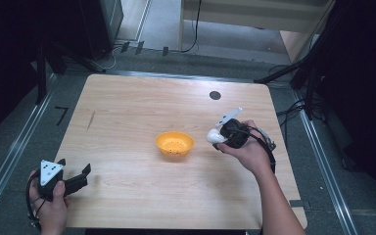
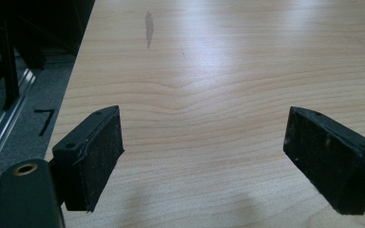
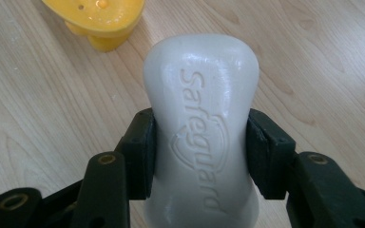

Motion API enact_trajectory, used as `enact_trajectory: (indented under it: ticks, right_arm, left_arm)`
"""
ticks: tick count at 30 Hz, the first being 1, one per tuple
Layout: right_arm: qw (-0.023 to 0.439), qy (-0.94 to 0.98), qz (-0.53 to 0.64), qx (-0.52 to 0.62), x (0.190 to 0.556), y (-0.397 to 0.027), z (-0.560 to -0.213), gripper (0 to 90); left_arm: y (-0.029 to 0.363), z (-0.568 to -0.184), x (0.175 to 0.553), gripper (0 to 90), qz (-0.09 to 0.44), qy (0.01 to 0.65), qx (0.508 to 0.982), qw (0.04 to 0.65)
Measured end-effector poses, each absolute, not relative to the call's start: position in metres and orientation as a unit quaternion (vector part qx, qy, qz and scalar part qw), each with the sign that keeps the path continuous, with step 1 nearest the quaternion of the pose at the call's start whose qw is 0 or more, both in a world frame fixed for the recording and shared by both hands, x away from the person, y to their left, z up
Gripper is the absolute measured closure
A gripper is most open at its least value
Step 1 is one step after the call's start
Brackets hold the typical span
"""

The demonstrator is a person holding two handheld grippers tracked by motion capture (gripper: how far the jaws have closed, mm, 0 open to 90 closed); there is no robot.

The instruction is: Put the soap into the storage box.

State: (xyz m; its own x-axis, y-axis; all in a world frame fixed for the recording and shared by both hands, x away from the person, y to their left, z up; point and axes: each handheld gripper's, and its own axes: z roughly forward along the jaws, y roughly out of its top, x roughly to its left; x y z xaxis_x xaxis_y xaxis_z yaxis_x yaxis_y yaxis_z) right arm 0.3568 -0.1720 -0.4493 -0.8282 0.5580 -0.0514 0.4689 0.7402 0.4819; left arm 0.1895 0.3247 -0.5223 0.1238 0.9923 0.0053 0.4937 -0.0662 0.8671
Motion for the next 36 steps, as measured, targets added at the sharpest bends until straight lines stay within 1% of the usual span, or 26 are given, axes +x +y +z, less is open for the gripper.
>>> enact_trajectory:
  ticks: [8, 36]
  right_arm:
    - [0.098, 0.936, 0.231, 0.246, 0.361, -0.155, -0.448, 51.4]
    - [0.096, 0.953, 0.242, 0.157, 0.374, -0.109, -0.44, 51.3]
  left_arm:
    - [0.326, -0.522, 0.19, 13.8, 0.33, 0.577, 0.643, 0.38]
    - [0.325, -0.522, 0.19, 13.8, 0.332, 0.574, 0.648, 0.373]
